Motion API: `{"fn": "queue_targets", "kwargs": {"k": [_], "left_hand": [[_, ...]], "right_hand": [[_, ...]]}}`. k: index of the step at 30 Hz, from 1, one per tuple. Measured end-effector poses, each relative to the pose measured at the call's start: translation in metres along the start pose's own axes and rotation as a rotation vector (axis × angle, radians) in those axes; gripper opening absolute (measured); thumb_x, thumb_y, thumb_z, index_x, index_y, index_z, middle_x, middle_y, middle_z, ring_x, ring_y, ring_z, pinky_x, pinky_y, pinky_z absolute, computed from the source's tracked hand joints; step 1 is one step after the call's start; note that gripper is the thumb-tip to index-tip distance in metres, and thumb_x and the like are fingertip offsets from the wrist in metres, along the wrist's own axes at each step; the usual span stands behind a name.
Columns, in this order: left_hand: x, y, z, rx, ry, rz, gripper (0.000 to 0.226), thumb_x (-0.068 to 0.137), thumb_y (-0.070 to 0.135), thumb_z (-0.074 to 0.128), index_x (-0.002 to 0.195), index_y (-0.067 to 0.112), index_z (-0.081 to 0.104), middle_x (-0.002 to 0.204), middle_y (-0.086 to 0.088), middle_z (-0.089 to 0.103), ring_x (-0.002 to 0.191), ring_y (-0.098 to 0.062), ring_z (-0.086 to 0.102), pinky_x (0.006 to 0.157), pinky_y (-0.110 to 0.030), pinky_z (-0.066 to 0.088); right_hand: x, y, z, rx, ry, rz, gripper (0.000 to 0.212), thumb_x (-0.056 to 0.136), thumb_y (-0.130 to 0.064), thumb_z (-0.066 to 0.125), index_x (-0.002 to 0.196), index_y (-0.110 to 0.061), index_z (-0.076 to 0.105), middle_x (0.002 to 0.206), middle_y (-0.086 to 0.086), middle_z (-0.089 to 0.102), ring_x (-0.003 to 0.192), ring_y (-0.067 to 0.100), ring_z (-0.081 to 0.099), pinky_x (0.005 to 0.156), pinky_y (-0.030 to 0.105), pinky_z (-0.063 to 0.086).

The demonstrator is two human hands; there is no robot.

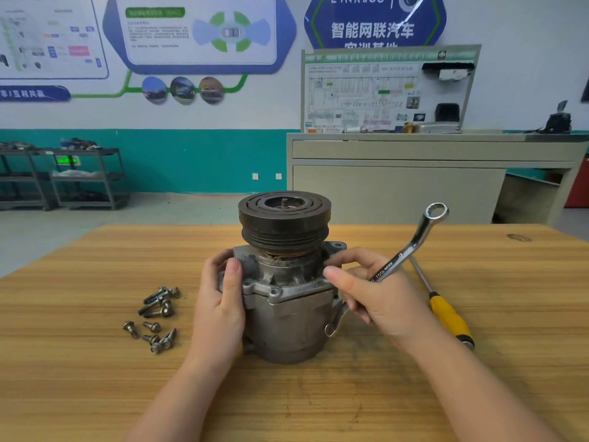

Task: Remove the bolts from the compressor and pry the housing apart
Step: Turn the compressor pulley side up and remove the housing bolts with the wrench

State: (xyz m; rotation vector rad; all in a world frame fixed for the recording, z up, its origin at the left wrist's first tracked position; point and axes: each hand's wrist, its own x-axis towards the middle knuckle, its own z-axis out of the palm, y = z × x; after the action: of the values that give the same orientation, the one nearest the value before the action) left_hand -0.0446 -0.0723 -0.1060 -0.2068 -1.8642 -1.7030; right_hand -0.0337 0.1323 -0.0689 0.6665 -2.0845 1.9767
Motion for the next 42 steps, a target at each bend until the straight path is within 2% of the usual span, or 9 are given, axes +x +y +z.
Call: {"fn": "queue_targets", "kwargs": {"k": [4, 10, 13, 21, 25, 28, 30, 34, 42], "left_hand": [[0.0000, -0.0003, -0.0001, 0.003, 0.001, 0.005, 0.047, 0.086, 0.057, 0.033, 0.120, 0.028, 0.050, 0.112, 0.014, 0.059, 0.101, 0.018, 0.051, 0.080, 0.000, 0.038], [0.0000, 0.0000, 0.0001, 0.001, 0.004, 0.003, 0.048, 0.086, 0.056, 0.034, 0.120, 0.027, 0.050, 0.112, 0.012, 0.060, 0.101, 0.017, 0.052, 0.078, 0.002, 0.038], [0.0000, 0.0000, 0.0003, 0.000, 0.006, 0.009, 0.046, 0.087, 0.055, 0.034, 0.120, 0.026, 0.050, 0.111, 0.013, 0.060, 0.098, 0.019, 0.052, 0.075, 0.004, 0.036], [0.0004, 0.0001, 0.0000, -0.001, 0.003, 0.002, 0.047, 0.085, 0.057, 0.034, 0.120, 0.029, 0.049, 0.112, 0.013, 0.060, 0.098, 0.021, 0.051, 0.074, 0.004, 0.036], [-0.0002, 0.0009, 0.0005, -0.006, 0.002, 0.001, 0.049, 0.084, 0.057, 0.034, 0.120, 0.028, 0.049, 0.113, 0.014, 0.059, 0.096, 0.022, 0.051, 0.073, 0.005, 0.036], [-0.0006, 0.0018, 0.0008, -0.009, -0.001, -0.007, 0.048, 0.084, 0.057, 0.034, 0.120, 0.029, 0.048, 0.112, 0.014, 0.059, 0.095, 0.024, 0.050, 0.071, 0.005, 0.036], [-0.0004, 0.0015, 0.0006, -0.009, 0.001, -0.003, 0.048, 0.084, 0.057, 0.034, 0.120, 0.029, 0.049, 0.112, 0.013, 0.059, 0.095, 0.023, 0.051, 0.072, 0.005, 0.035], [0.0002, 0.0009, 0.0001, -0.002, -0.003, 0.005, 0.050, 0.084, 0.058, 0.034, 0.121, 0.027, 0.049, 0.113, 0.015, 0.058, 0.096, 0.022, 0.051, 0.074, 0.005, 0.036], [0.0004, 0.0000, -0.0002, 0.006, -0.007, 0.010, 0.051, 0.086, 0.056, 0.033, 0.123, 0.024, 0.049, 0.114, 0.012, 0.059, 0.098, 0.020, 0.051, 0.075, 0.004, 0.037]], "right_hand": [[0.0004, 0.0028, -0.0008, -0.008, -0.003, -0.009, 0.009, 0.089, -0.016, 0.065, 0.080, -0.018, 0.068, 0.045, -0.003, 0.050, 0.036, 0.008, 0.039, 0.034, 0.015, 0.030], [-0.0002, -0.0014, 0.0001, 0.016, -0.034, 0.016, 0.025, 0.081, -0.041, 0.069, 0.085, -0.016, 0.074, 0.046, -0.002, 0.049, 0.039, 0.011, 0.038, 0.035, 0.017, 0.031], [-0.0008, -0.0025, 0.0034, 0.025, -0.029, 0.029, 0.015, 0.071, -0.028, 0.072, 0.083, -0.018, 0.074, 0.044, 0.000, 0.047, 0.034, 0.006, 0.038, 0.036, 0.014, 0.032], [-0.0003, 0.0009, 0.0021, 0.001, 0.051, -0.006, 0.015, 0.088, 0.001, 0.061, 0.083, -0.011, 0.068, 0.042, -0.003, 0.048, 0.033, 0.003, 0.039, 0.034, 0.013, 0.031], [-0.0008, -0.0015, 0.0035, -0.003, 0.017, -0.009, 0.016, 0.076, -0.023, 0.070, 0.085, -0.012, 0.065, 0.043, -0.003, 0.049, 0.033, 0.004, 0.038, 0.035, 0.014, 0.030], [-0.0003, -0.0001, 0.0008, -0.018, 0.026, -0.014, 0.006, 0.085, -0.009, 0.068, 0.082, -0.014, 0.069, 0.043, -0.003, 0.049, 0.035, 0.005, 0.039, 0.035, 0.013, 0.031], [-0.0006, 0.0009, -0.0002, -0.006, 0.008, 0.003, 0.021, 0.092, -0.006, 0.058, 0.085, -0.019, 0.074, 0.043, -0.002, 0.049, 0.036, 0.007, 0.037, 0.035, 0.015, 0.031], [-0.0003, -0.0005, 0.0017, -0.059, -0.006, -0.007, 0.012, 0.081, -0.029, 0.067, 0.086, -0.019, 0.066, 0.042, -0.003, 0.050, 0.034, 0.003, 0.040, 0.036, 0.012, 0.032], [-0.0009, -0.0009, 0.0017, -0.083, -0.010, -0.040, 0.013, 0.086, -0.035, 0.067, 0.089, -0.022, 0.068, 0.039, -0.006, 0.047, 0.036, 0.004, 0.040, 0.041, 0.013, 0.036]]}}
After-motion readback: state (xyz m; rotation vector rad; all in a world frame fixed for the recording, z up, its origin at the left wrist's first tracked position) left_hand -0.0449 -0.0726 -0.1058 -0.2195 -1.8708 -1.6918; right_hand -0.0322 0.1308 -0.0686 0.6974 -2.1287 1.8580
